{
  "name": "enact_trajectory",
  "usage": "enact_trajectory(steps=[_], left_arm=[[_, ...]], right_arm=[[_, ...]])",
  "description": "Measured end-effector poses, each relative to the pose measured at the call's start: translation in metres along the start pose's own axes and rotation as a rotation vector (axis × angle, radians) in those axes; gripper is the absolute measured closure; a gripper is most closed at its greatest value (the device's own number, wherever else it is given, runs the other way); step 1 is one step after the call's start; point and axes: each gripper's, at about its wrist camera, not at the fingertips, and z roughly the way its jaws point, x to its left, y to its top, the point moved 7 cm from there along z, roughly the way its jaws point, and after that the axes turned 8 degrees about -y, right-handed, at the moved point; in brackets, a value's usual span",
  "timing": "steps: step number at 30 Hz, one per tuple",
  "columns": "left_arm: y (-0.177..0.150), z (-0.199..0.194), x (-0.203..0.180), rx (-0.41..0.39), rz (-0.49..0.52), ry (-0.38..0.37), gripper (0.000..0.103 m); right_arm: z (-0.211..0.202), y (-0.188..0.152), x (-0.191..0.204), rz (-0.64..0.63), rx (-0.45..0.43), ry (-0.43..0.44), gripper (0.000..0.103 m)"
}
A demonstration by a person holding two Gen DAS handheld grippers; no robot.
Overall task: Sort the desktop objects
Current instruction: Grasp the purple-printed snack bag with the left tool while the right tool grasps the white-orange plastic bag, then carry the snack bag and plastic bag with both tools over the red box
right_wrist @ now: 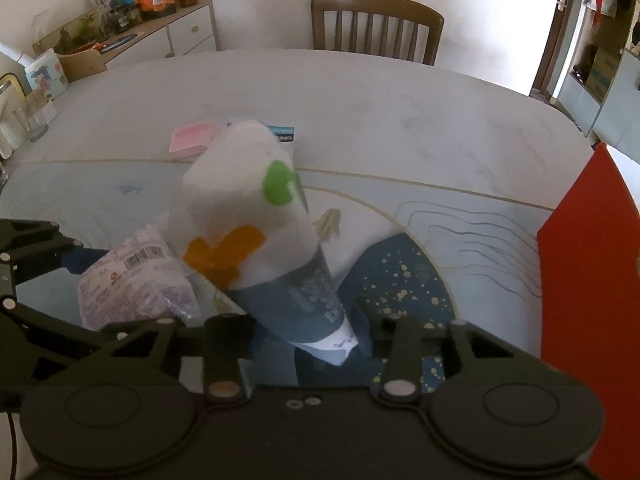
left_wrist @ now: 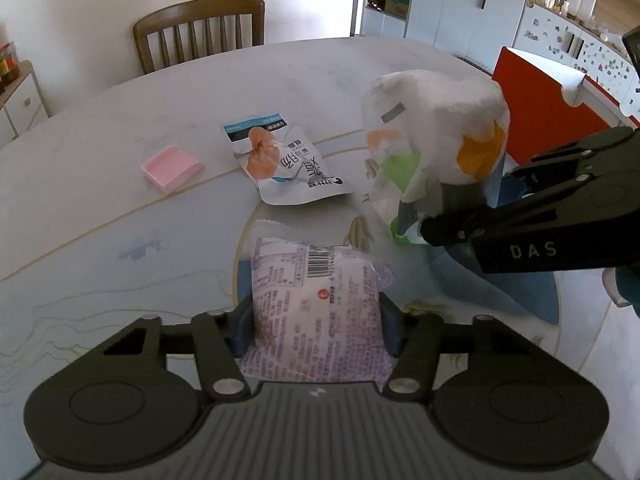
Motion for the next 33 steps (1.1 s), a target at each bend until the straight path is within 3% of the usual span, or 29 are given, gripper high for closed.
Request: enact_trajectory(steps=[14, 33], left_arm=[[-0.009, -0.01, -0.004, 0.008, -0.041, -0.003, 0.051], [-0.02, -0.042, -0.025, -0.029, -0.064, -0.007, 0.051]], right_arm=[[-0.018, -0.006, -0.004, 0.022, -0.019, -0.018, 0.086], [-0.058, -0.027, -0.007, 0.068, -0.042, -0.005, 0.088]])
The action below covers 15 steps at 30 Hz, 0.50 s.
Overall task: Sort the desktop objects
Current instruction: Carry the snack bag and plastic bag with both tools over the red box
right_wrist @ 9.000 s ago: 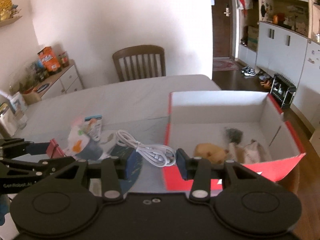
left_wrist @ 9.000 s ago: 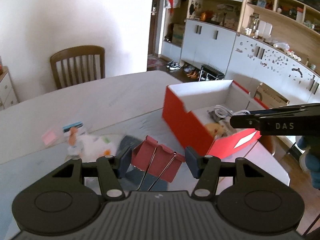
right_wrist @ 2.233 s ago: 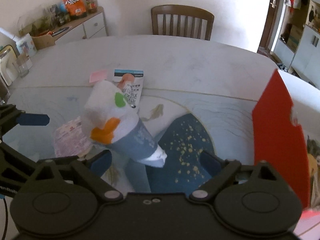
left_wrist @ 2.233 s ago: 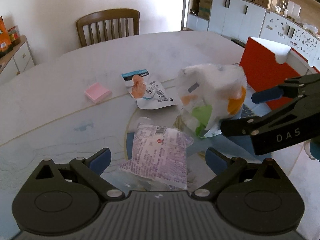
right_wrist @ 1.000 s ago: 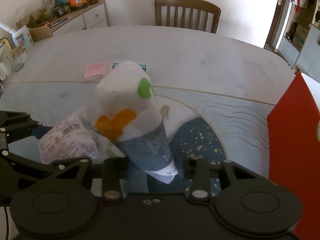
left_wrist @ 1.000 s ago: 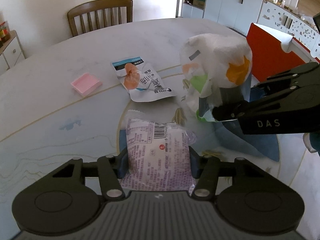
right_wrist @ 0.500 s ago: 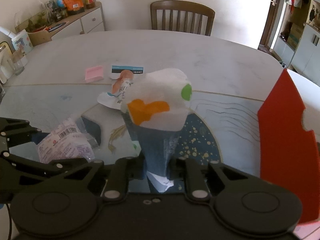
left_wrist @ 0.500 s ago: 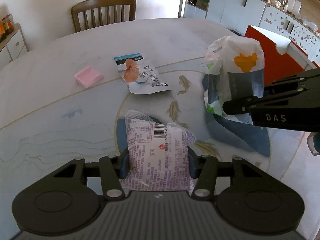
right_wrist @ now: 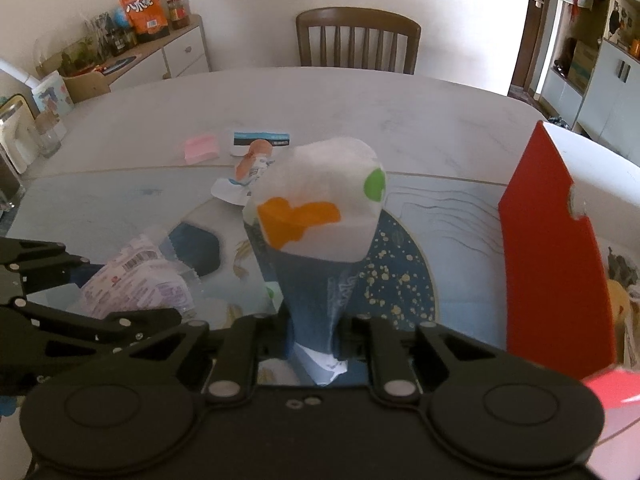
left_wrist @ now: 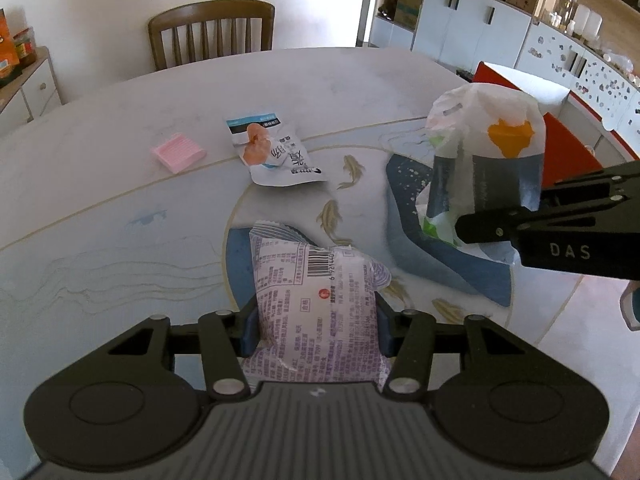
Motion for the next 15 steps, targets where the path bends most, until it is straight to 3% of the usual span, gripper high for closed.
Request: enact_trajectory(steps=[15], left_arm=[[0.014, -0.037, -0.034, -0.059, -0.015, -0.012, 0.051]], right_arm=[[-0.051, -0.002, -0.016, 0.049, -0.058, 0.011, 0.088]])
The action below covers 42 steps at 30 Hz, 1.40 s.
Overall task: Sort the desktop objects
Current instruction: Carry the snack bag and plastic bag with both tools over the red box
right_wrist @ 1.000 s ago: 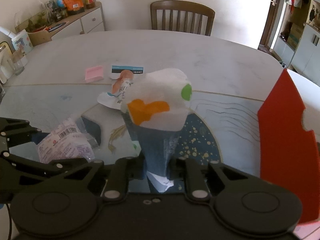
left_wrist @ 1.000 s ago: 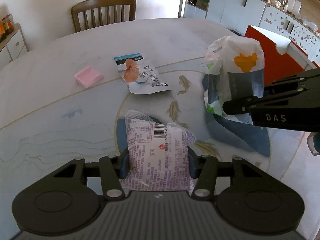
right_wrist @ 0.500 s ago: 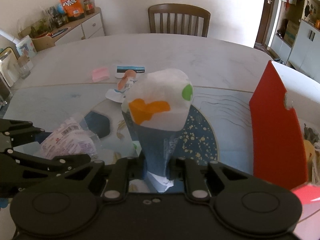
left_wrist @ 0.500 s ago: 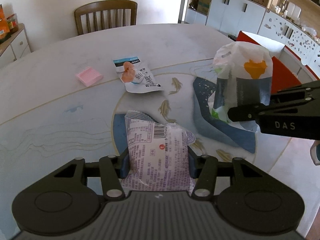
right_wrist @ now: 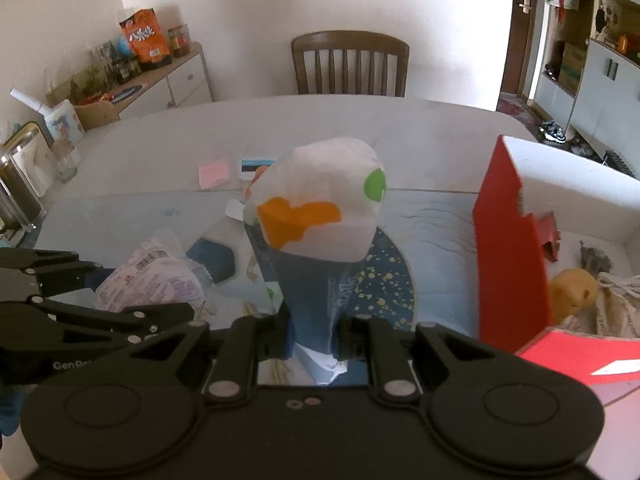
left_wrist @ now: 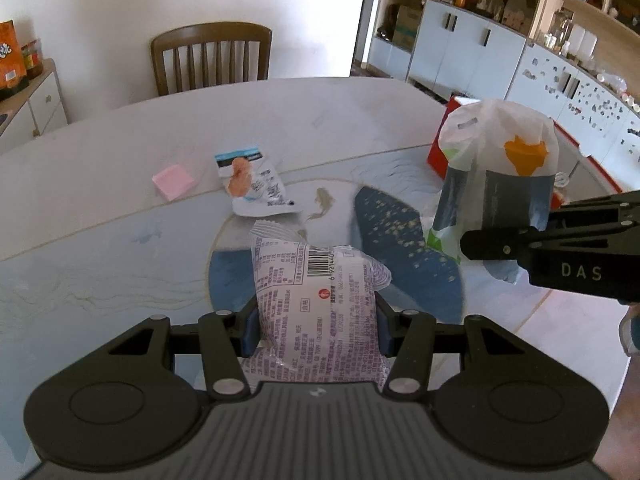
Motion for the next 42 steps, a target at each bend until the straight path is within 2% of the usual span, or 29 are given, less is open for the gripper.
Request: enact_trajectory(steps=[10, 21, 42], left_arm=[[0.018, -0.019, -0.032, -0.041, 0.008, -0.026, 0.051], [0.04, -0.02, -0.071, -0.076, 0.038, -0.065, 0.051], [0.074, 0.012, -0.135, -0.106, 0.058, -0.093, 0.051]], right_arm=[[-0.034, 0.003, -0.023, 0.037, -0.046, -0.006, 0.088], [-0.059, 0.012, -0.059, 0.087, -0.099, -0.021, 0.088], [-0.066, 0.024, -0.15, 0.157, -0.148, -0.081, 0.088]])
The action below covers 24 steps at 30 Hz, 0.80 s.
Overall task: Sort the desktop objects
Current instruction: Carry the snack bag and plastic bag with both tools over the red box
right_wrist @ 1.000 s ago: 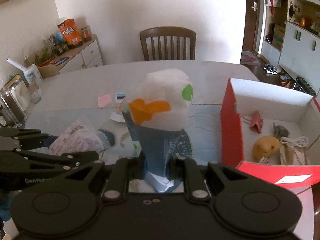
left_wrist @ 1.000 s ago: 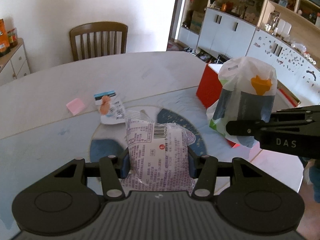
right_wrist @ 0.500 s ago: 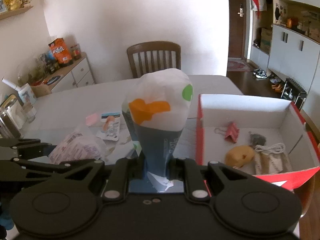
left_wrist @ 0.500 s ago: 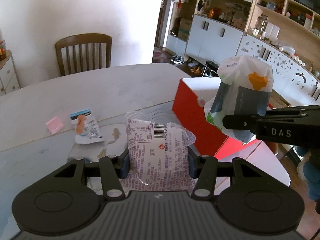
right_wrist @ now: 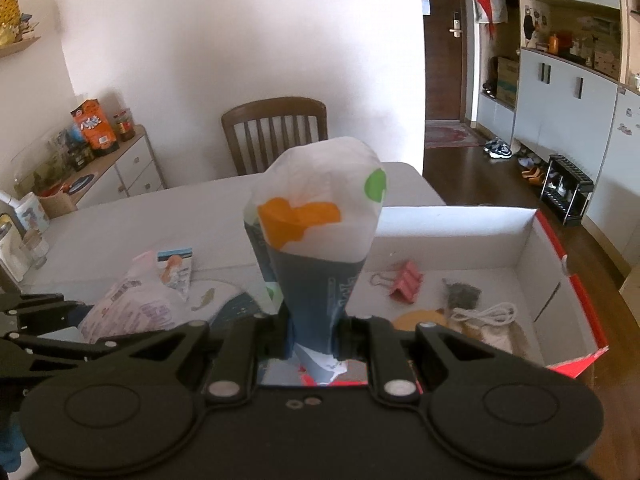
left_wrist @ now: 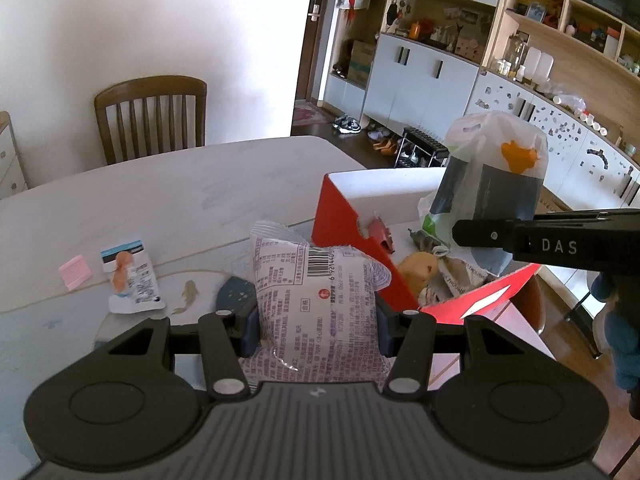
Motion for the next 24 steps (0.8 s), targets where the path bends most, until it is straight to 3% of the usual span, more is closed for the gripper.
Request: enact_trajectory(steps=[24], left_arm=[[0.026, 0.065, -0.073, 0.041, 0.074, -0.048, 0.051]], right_arm=[[0.015, -0.005, -0.094, 0.079, 0.031, -0.048, 0.087]])
